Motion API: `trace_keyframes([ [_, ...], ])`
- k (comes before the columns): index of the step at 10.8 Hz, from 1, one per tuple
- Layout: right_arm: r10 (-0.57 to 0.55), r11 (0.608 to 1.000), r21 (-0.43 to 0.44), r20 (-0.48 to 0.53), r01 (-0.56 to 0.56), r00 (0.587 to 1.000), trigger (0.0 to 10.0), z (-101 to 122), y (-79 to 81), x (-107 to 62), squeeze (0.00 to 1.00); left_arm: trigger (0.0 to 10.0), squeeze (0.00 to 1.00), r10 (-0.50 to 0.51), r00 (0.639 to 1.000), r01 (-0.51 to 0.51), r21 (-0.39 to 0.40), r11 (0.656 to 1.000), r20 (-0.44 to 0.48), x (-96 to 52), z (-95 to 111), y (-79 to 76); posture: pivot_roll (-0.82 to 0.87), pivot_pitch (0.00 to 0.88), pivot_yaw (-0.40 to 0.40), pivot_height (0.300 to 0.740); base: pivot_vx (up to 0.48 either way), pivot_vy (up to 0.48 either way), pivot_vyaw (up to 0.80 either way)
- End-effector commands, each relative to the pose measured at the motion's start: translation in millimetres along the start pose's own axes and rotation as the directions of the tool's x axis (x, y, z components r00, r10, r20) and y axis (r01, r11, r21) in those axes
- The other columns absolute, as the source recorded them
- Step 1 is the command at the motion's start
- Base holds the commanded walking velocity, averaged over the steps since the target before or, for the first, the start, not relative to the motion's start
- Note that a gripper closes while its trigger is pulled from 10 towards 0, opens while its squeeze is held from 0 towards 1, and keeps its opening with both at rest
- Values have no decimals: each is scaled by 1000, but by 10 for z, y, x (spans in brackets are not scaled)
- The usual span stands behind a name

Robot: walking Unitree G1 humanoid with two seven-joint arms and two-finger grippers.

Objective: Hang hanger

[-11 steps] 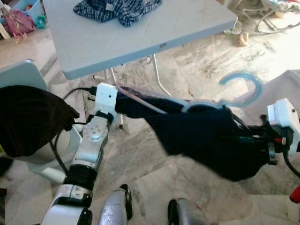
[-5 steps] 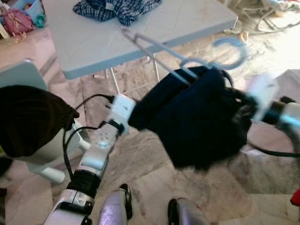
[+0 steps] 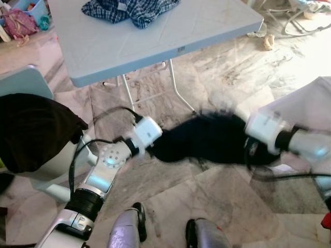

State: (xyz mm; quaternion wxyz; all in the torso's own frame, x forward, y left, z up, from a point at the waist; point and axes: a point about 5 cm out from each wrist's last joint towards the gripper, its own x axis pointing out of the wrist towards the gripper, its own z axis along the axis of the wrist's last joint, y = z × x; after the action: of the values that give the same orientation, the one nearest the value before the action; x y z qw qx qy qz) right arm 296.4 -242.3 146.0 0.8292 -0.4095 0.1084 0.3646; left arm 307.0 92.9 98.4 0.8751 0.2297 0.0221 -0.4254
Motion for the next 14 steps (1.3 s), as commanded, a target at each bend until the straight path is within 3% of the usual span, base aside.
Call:
trace_keyframes([
  [1, -16, 999, -29, 0, 16, 1000, 10000, 12, -30, 29, 0, 10000, 1000, -85, 996, 85, 20, 996, -21, -52, -31, -21, -104, 191, -4, 740, 0, 0, 0],
  [2, 16, 999, -32, 13, -16, 1000, 10000, 32, 30, 93, 0, 10000, 1000, -152, 988, 153, 37, 987, -30, -123, -36, -6, -98, 193, 0, 740, 0, 0, 0],
  [3, 60, 994, -83, -56, -65, 997, 10000, -60, 80, 89, 0, 10000, 1000, -234, 970, 236, 22, 972, -71, -236, -66, 47, -98, 193, 0, 740, 0, 0, 0],
  [4, 93, 994, -45, -40, -95, 995, 10000, -76, 100, 53, 0, 10000, 1000, -214, 976, 214, 3, 977, -33, -301, -22, 180, -98, 193, 0, 740, 0, 0, 0],
  [5, 164, 985, -47, -53, -167, 985, 10000, -110, 139, -20, 0, 10000, 1000, -218, 976, 217, 40, 975, 11, -347, 35, 245, -99, 193, -1, 740, 0, 0, 0],
  [8, 279, 959, -44, -5, -279, 960, 10000, -37, 118, -152, 0, 10000, 1000, -322, 946, 317, 124, 940, 25, -340, 74, 126, -99, 193, -1, 740, 0, 0, 0],
  [14, 301, 952, -51, 2, -301, 954, 10000, -19, 120, -152, 0, 10000, 1000, -343, 939, 338, 119, 934, 22, -324, 73, 90, -99, 187, -1, 740, 0, 0, 0],
])
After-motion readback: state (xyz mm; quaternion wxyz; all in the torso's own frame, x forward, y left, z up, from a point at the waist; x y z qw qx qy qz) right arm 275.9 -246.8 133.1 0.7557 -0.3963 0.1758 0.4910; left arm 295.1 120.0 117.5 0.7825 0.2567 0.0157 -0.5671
